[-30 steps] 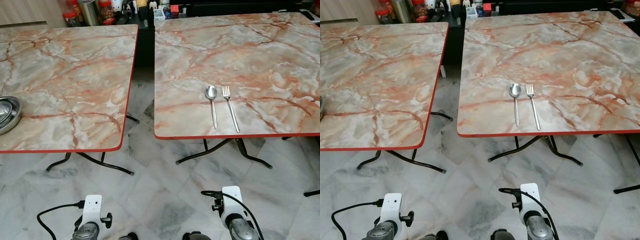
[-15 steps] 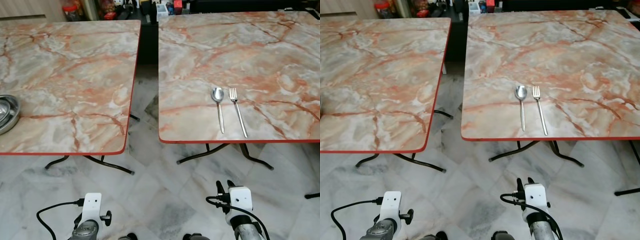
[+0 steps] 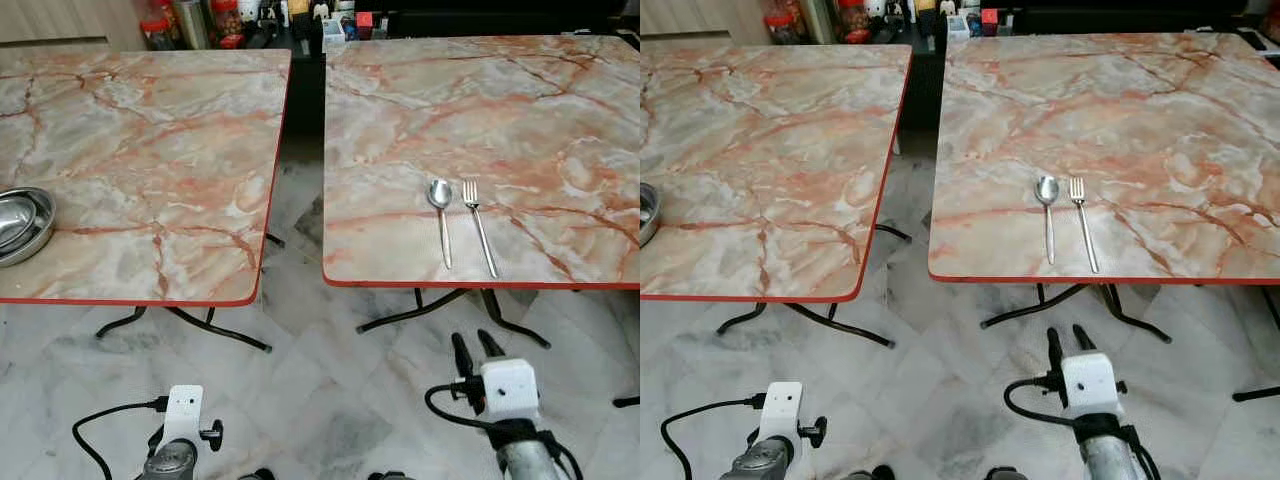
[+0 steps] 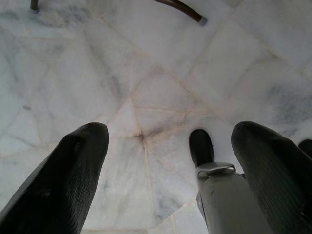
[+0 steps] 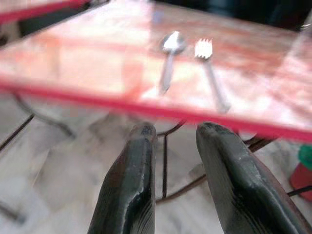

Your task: Setting the table

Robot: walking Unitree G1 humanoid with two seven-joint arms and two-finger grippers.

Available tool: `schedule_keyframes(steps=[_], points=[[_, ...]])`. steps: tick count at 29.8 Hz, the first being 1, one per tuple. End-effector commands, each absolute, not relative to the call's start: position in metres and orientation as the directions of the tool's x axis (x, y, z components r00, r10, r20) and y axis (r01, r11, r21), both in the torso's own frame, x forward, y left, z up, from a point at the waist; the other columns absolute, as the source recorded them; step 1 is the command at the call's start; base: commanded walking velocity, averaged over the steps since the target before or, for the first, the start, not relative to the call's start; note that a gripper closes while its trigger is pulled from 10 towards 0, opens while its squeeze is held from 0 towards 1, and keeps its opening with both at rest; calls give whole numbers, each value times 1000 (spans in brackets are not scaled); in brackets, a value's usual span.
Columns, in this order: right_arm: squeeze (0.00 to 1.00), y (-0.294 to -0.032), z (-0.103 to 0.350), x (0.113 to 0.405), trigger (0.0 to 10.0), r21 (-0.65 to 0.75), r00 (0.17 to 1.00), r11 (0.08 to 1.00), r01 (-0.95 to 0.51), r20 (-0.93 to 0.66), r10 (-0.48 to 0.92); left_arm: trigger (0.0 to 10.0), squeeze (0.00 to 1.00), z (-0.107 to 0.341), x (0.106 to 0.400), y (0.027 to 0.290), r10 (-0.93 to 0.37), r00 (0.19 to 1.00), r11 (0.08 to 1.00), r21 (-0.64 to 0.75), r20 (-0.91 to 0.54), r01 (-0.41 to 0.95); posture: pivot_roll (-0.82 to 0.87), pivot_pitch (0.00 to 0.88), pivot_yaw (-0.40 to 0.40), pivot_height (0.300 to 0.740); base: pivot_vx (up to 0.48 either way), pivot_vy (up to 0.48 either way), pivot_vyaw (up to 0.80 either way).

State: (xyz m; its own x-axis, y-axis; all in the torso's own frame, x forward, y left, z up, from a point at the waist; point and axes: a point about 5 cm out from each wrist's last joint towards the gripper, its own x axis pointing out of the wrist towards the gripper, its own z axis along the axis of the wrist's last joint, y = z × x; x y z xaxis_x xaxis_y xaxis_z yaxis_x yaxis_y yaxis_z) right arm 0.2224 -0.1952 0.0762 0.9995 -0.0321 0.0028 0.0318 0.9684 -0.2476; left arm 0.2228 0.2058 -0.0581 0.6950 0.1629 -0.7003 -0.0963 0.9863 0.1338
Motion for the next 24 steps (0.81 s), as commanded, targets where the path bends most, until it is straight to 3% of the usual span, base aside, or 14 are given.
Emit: schedule_keyframes(steps=[1,9,16,24], points=[[0,-197,93,236,10000,-191,995,977,90,48,-82,10000,0,-62,216,208,168,676,986,135,-717,-101,-165,111,47,740,0,0,0],[0,-177,139,295,10000,-105,982,990,92,176,-73,10000,0,-62,216,208,165,673,986,135,-721,-97,-166,139,64,740,0,0,0],[0,-163,159,323,10000,-71,982,993,93,172,-80,10000,0,-61,218,211,164,677,986,140,-718,-90,-164,159,75,740,0,0,0],[0,-156,167,336,10000,-10,986,996,86,142,-84,10000,0,-59,219,215,168,670,986,138,-723,-98,-163,170,74,740,275,0,0]])
